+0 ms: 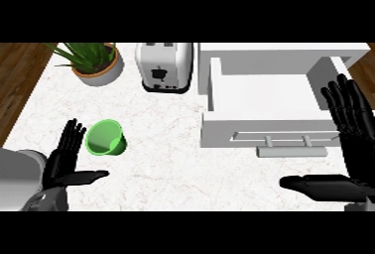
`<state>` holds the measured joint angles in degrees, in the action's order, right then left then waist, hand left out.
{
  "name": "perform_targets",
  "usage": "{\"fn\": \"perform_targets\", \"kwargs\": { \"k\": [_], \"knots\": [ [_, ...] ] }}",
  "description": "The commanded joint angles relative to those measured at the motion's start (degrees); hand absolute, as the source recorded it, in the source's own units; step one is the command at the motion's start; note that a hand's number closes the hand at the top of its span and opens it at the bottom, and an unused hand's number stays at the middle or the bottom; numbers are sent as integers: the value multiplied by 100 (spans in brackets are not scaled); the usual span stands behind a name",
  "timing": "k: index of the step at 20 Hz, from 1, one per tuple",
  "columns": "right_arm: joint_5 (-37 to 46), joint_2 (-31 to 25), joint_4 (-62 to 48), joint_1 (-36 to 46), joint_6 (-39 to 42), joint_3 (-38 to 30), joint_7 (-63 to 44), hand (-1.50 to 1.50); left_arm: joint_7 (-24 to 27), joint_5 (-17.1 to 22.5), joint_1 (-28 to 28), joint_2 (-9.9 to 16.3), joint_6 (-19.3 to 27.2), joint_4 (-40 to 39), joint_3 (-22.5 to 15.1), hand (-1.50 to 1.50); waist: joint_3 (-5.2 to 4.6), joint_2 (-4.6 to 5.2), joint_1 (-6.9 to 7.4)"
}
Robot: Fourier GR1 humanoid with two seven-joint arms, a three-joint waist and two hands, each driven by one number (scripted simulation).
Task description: Pick up the cup, place it into the drawer and close the drawer
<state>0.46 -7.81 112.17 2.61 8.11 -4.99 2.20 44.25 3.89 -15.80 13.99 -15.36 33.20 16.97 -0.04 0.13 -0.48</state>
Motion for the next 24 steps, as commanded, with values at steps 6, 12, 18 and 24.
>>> {"fn": "perform_targets", "kwargs": {
  "k": [6,12,18,24],
  "knots": [
    [308,285,101,-86,-122,395,10,-150,1464,-302,-770,340,-104,-1968,140,-150,-17,36,-97],
    [424,227,-65,171,-163,323,68,-150,1583,-306,-1038,199,66,-2261,187,-150,-20,51,-99],
    [210,187,82,-65,5,237,65,-150,1656,-367,-1062,281,-156,-2355,129,-150,-16,42,-98],
    [128,143,-202,120,46,114,133,-150,1568,-286,-1290,178,-221,-2391,212,-150,-19,56,-117]
  ]
}}
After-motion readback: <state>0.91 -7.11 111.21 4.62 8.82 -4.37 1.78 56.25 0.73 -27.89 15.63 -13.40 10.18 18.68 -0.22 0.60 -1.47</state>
